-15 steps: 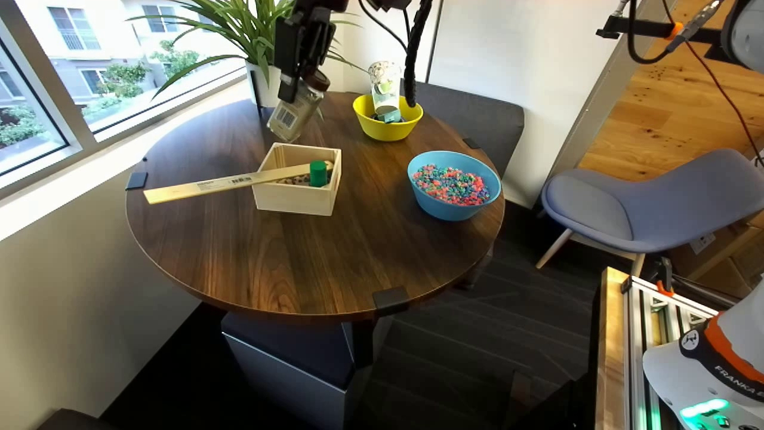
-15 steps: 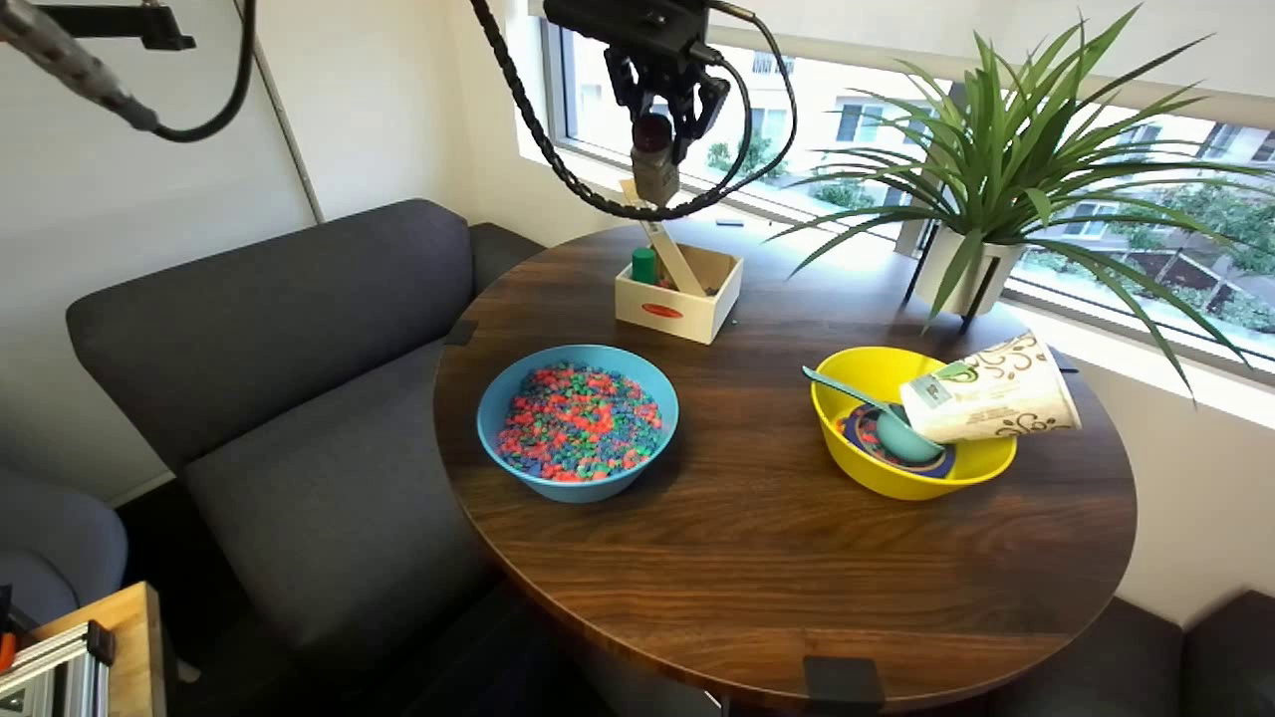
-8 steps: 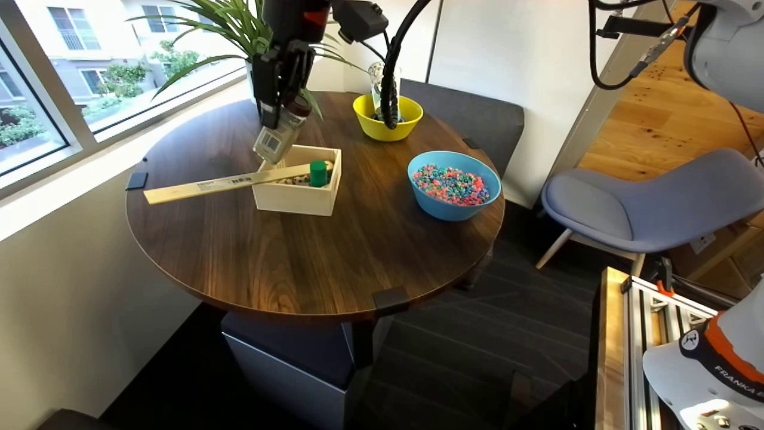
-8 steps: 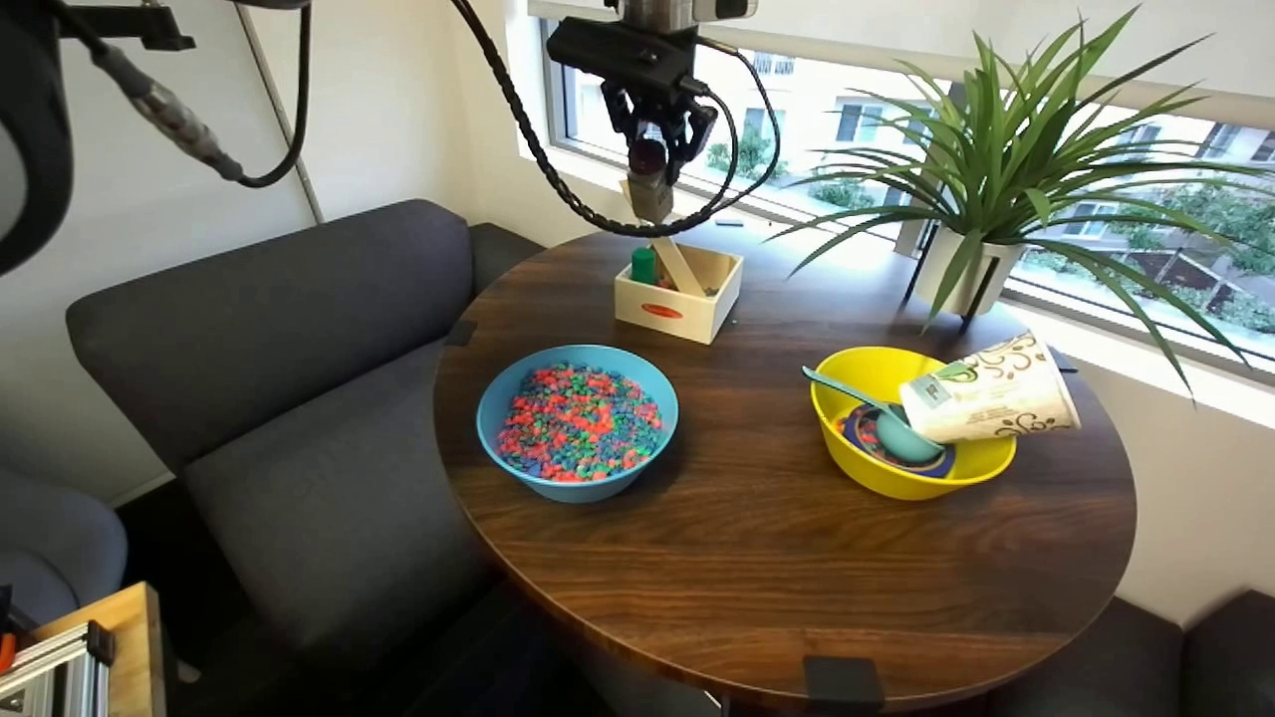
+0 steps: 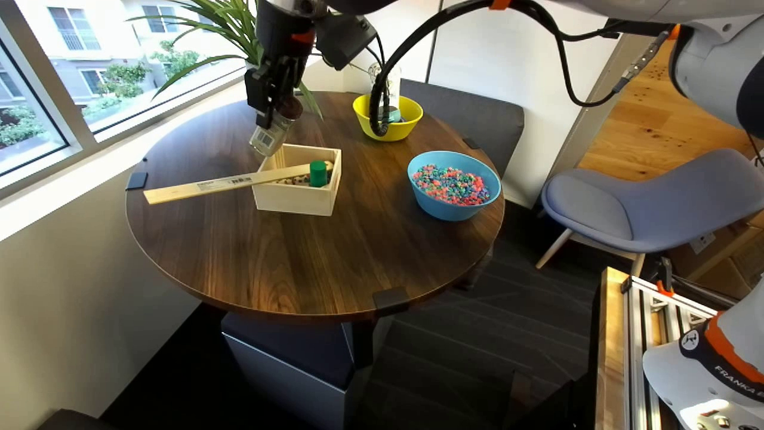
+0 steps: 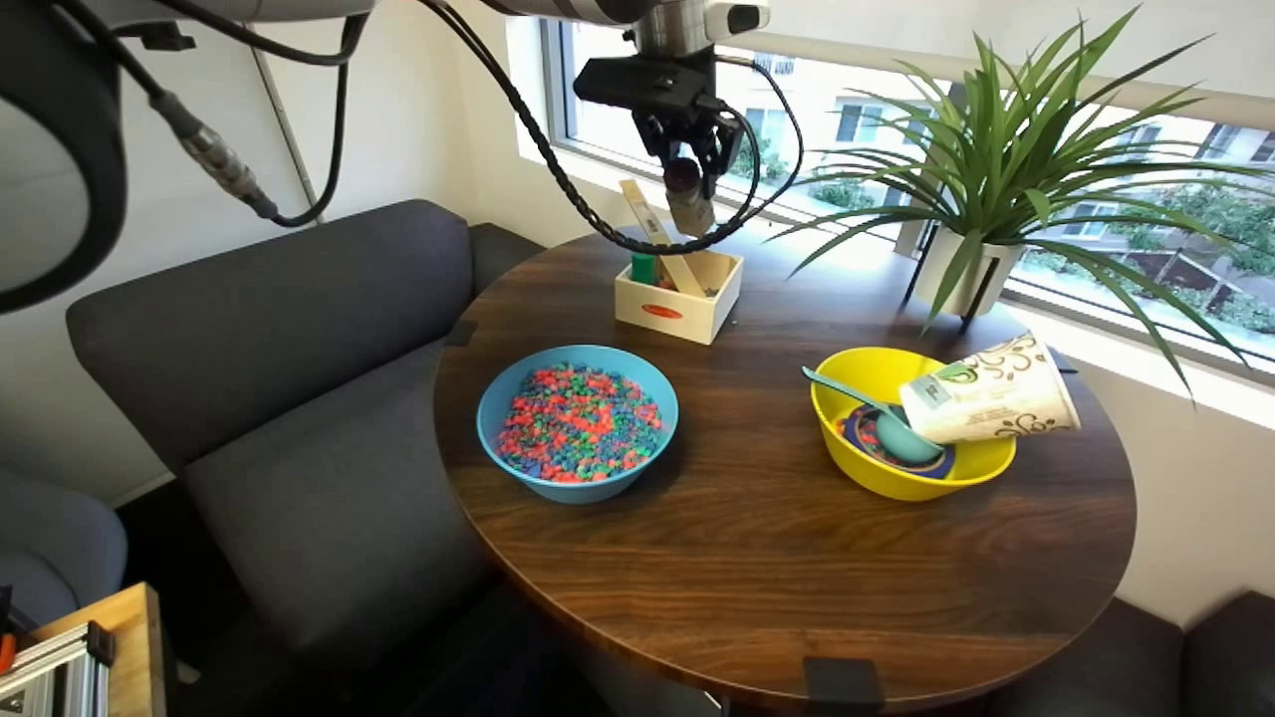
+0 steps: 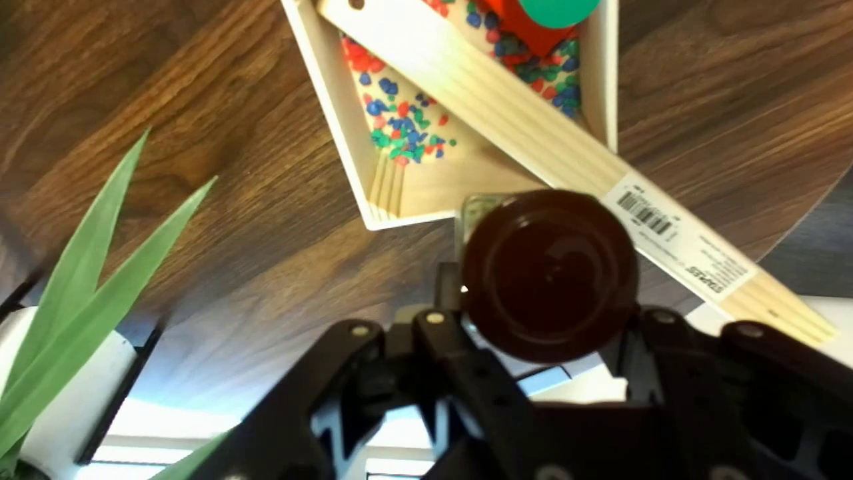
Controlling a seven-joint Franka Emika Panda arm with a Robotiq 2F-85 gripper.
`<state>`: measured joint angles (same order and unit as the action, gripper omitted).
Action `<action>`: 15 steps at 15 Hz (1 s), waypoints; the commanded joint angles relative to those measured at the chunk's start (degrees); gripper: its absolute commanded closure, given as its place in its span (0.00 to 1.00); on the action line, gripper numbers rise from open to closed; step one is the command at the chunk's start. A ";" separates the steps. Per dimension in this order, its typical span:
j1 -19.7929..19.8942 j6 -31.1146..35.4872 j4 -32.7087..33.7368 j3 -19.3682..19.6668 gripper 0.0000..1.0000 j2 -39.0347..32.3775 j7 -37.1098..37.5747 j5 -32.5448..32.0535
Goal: Put the jar in the box
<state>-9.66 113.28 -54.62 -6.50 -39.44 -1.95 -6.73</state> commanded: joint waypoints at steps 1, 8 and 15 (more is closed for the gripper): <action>-2.64 -1.46 4.99 2.86 0.77 -4.39 2.94 -4.75; -3.63 -10.20 10.43 5.10 0.77 -8.20 2.81 -6.73; -4.66 -20.69 17.95 5.55 0.77 -12.84 1.82 -5.76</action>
<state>-13.46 95.68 -42.01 -0.86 -48.79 0.06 -12.61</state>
